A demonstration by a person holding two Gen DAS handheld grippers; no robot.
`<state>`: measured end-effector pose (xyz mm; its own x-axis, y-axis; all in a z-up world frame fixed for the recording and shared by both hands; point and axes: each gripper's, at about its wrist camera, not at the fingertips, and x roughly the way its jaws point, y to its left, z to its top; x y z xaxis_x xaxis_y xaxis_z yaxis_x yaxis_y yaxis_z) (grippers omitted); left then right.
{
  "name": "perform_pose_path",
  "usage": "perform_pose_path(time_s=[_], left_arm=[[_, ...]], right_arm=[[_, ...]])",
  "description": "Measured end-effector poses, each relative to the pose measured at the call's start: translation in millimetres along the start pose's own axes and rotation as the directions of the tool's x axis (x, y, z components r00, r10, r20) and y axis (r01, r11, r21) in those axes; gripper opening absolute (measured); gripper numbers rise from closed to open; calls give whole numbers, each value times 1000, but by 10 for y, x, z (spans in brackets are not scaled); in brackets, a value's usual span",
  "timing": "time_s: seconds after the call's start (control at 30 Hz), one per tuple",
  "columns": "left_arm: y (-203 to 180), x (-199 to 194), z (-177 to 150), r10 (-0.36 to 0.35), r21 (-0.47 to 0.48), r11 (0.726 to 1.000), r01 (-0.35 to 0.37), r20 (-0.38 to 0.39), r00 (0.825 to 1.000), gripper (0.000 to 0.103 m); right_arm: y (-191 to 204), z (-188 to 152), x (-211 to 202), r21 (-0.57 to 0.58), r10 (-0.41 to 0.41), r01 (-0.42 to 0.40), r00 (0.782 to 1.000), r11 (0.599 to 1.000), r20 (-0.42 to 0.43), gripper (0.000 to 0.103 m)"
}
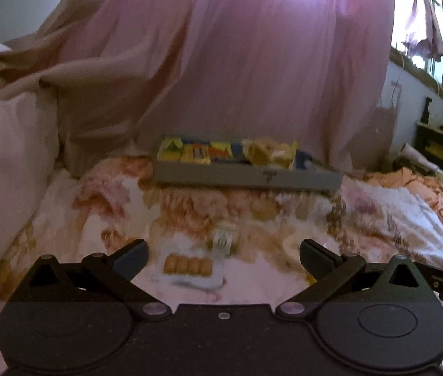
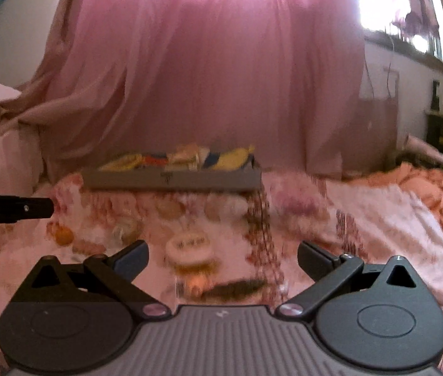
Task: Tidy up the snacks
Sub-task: 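Move both tools back over the remaining snacks on the bedspread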
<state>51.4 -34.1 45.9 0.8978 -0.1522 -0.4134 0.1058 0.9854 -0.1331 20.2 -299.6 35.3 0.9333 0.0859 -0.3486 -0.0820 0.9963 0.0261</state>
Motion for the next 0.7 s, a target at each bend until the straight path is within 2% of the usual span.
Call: perform_pose_path(time_s=[0.23,0.7], left_arm=[[63,74,-181,-3,13,1000,4,-65,998,102],[104,269,-360,-14,28,999,18,-155,988,102]], right_arm=[[94,-130,158,-34,9,-13,994,999,-112,103],[148,-304,395,-33,17,-26,967,999,-254,103]])
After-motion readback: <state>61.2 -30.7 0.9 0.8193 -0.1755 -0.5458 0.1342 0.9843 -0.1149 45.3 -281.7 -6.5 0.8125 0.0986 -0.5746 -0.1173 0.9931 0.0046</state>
